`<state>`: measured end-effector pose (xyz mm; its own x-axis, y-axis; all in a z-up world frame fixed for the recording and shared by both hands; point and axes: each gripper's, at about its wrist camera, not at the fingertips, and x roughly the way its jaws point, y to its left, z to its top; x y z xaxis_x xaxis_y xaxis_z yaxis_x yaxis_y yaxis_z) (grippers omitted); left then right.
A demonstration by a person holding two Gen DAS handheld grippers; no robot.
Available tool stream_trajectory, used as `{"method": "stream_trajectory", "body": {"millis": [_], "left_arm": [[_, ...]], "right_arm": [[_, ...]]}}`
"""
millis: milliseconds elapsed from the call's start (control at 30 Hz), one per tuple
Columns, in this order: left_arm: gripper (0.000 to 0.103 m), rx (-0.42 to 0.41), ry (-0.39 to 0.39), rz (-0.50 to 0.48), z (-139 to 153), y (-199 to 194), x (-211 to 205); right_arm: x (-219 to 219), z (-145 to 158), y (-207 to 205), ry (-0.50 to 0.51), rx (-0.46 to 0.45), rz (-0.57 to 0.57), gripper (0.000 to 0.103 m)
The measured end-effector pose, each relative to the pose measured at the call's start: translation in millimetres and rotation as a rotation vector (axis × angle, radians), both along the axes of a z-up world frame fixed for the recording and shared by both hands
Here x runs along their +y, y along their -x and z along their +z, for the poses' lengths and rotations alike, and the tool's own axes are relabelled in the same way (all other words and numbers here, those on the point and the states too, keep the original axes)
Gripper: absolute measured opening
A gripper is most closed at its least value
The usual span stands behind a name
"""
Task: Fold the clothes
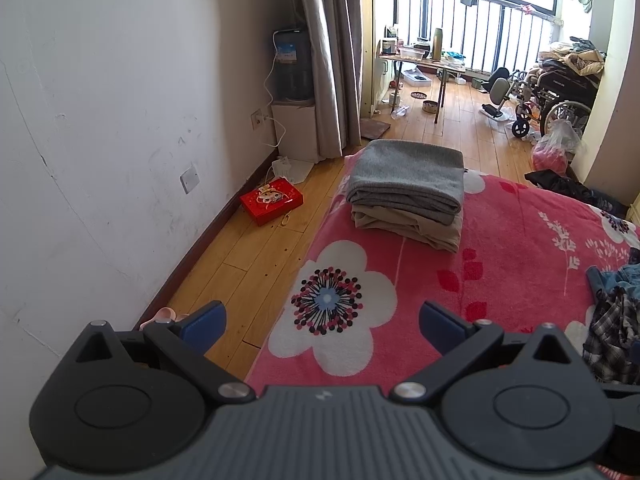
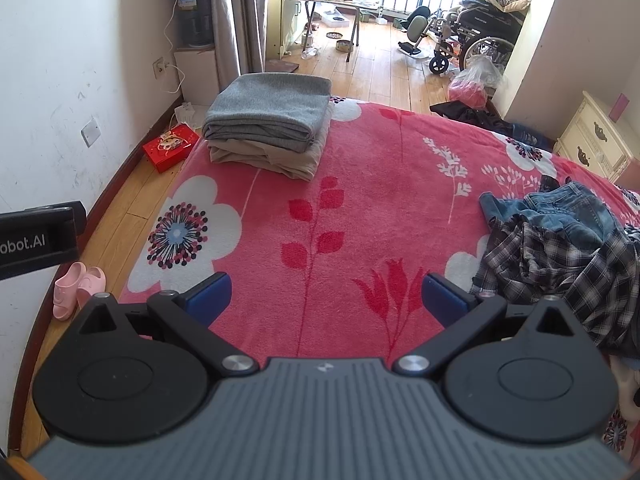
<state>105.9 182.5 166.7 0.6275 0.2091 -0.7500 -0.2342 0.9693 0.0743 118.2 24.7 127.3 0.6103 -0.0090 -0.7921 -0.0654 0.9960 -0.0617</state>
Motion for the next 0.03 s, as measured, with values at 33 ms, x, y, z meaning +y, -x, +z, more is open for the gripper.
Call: {"method": "stream_trajectory", "body": {"millis": [33], "left_arm": [[0.103,0.0,-0.001,0.0,0.1,-0.1,0.0]], "right_arm": [[-0.1,0.2,0.1,0.0,0.0,-0.001,0.102]]}}
